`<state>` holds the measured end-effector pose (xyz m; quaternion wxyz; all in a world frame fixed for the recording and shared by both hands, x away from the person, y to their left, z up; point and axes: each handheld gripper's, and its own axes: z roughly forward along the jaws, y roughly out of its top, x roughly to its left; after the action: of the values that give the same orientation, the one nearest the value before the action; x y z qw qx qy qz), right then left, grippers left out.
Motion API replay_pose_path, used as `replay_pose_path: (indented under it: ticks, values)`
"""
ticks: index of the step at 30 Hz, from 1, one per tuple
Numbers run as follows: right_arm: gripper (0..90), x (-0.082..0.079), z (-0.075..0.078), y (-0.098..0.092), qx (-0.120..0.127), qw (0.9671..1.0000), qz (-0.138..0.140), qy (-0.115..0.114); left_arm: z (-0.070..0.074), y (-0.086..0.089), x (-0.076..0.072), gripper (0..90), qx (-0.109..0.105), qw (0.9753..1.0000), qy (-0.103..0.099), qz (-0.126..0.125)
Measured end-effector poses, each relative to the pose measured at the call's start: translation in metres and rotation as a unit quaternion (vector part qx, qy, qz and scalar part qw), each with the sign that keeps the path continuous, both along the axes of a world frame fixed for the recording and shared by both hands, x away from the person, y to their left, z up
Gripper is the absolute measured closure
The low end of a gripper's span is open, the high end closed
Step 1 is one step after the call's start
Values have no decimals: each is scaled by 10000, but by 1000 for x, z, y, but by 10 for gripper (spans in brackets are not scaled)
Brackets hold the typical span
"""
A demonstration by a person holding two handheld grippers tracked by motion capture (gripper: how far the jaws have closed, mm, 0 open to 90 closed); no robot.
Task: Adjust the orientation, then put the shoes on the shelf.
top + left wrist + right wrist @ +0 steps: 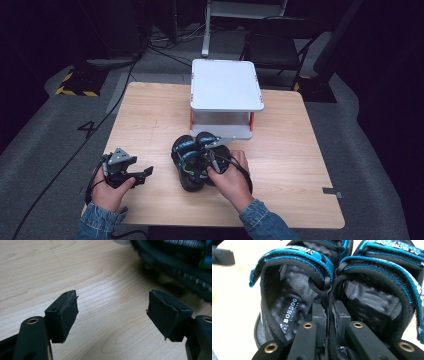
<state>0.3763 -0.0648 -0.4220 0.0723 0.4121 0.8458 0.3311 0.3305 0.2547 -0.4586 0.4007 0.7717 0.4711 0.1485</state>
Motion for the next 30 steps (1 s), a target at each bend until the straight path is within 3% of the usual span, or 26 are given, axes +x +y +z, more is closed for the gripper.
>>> replay_pose_path:
  ticks: [5, 8, 13, 14, 15, 24, 30]
  values:
    - [828, 13, 14, -18, 60, 9996, -238, -111, -2, 1, 0, 249, 25, 10000, 2, -2]
    - [828, 31, 23, -33, -4, 9986, -469, -258, -3, 4, -2, 250, 22, 10000, 14, 45]
    - [828, 52, 26, -45, -76, 9972, -673, -321, -4, 5, -3, 250, 15, 10000, 24, 73]
    - [828, 64, 24, -50, -103, 9962, -779, -375, -4, 5, -3, 250, 25, 10000, 21, 80]
    - [828, 64, 24, -50, -103, 9962, -779, -375, -4, 5, -3, 250, 25, 10000, 21, 80]
    - [827, 116, 2, -54, -234, 9917, -1119, -592, -7, 5, -5, 250, 73, 9999, 79, 67]
    - [821, 126, -12, -46, -290, 9921, -1108, -515, -9, 6, -5, 249, 94, 9999, 105, 55]
